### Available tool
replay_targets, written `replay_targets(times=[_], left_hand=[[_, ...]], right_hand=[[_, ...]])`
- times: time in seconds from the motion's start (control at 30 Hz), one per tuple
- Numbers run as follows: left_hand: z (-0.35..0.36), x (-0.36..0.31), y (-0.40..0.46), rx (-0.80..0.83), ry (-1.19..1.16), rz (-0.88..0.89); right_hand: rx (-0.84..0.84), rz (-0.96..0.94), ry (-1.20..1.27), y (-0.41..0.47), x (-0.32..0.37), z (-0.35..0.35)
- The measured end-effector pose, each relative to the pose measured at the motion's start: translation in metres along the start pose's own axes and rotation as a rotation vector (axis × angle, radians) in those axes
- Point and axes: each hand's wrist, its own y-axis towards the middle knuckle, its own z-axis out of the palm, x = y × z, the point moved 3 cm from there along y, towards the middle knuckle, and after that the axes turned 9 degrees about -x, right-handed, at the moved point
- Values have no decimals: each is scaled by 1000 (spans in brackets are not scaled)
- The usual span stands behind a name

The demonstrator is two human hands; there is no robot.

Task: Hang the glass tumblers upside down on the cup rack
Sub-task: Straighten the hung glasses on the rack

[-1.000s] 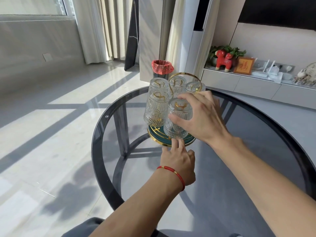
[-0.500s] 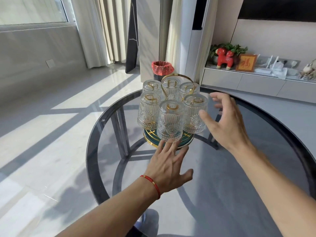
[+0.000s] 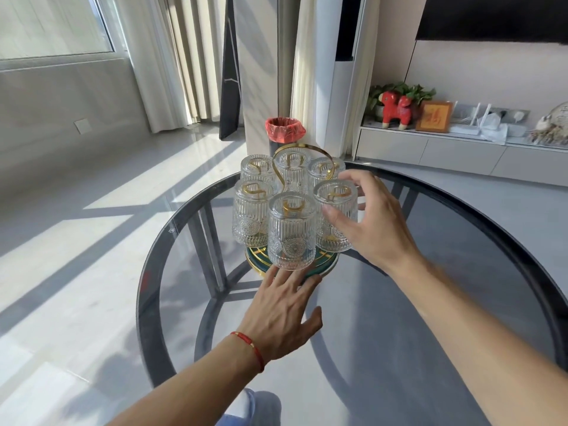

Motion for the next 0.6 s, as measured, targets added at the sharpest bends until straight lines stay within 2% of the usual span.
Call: replay_targets(times=[0.23,0.5,0.6], left_hand=[[-1,0,-1,17,24,-10],[-1,1,-1,7,19,-8],[0,1,-1,11,21,-10]], right_hand=[[-64,41,7,0,-9,-15],[12,19,-36,2,-9,-16],[37,-70,-85,3,-2,-18]])
